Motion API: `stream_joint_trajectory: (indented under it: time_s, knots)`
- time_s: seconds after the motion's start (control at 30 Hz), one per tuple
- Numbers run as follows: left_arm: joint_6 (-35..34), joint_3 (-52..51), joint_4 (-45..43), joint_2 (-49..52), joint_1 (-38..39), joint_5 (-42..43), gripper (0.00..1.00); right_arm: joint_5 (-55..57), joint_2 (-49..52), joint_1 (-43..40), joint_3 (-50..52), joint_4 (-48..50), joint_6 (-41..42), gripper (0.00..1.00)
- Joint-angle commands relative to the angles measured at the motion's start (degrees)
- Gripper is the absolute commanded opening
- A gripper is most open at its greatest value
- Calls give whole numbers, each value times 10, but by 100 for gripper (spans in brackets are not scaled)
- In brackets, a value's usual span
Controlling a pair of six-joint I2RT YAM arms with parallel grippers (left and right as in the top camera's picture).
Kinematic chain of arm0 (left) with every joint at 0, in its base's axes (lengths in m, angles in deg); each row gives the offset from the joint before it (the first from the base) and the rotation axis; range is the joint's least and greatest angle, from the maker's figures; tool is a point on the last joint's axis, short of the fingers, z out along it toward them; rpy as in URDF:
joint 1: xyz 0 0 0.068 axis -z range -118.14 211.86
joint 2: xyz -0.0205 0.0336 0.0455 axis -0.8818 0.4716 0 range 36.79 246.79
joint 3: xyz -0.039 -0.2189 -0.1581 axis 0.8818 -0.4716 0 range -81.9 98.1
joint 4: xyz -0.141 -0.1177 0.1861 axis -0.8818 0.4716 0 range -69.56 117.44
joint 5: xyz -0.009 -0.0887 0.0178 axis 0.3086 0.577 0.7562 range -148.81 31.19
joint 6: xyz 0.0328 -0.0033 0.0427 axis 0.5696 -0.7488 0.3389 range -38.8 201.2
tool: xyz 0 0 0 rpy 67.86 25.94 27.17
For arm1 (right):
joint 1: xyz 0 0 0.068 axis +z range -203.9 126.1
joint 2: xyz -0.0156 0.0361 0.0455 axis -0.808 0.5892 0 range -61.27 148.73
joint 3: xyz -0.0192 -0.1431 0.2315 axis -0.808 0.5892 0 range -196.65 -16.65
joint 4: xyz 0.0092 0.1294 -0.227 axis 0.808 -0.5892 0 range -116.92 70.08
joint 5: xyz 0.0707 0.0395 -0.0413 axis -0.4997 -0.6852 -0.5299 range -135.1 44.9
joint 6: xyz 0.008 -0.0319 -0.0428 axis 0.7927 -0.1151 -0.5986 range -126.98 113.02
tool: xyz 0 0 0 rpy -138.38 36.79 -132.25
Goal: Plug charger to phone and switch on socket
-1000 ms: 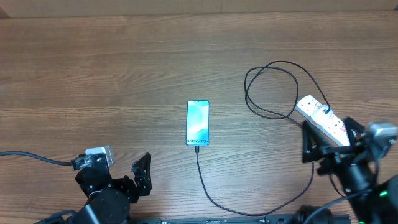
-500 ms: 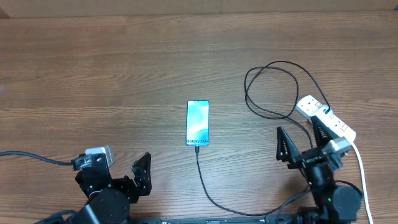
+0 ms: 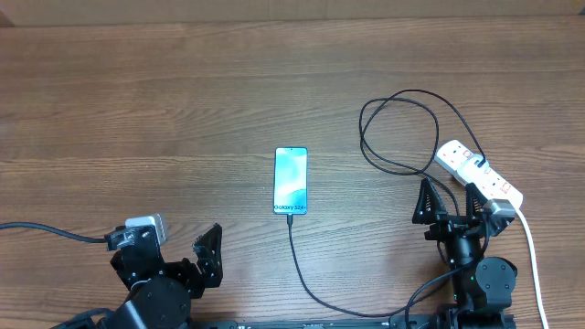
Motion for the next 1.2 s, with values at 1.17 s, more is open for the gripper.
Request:
stream_joint_trajectory:
  time_s: [1.17]
  knots:
    - [-19, 0, 145, -3, 4, -94, 100, 12, -7, 3, 6, 3, -9, 100]
